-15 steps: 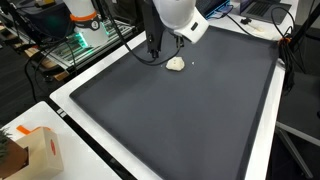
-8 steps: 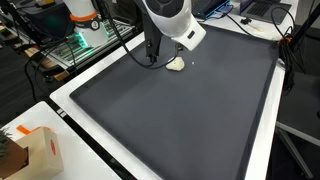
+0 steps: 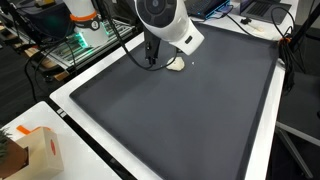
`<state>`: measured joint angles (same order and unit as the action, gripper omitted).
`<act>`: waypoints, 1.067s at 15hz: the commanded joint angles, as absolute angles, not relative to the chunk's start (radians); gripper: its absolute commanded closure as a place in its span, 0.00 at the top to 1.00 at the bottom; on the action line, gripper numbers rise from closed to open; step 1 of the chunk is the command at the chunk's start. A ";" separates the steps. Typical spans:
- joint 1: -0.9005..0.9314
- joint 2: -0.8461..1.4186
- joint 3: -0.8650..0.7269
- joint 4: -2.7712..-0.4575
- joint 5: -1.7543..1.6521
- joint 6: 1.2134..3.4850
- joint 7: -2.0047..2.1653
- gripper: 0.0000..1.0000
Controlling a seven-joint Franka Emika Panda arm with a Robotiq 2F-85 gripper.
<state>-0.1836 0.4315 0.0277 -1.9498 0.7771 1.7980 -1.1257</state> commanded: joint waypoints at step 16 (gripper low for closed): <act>-0.173 0.383 -0.020 -1.992 0.833 1.843 -1.042 0.03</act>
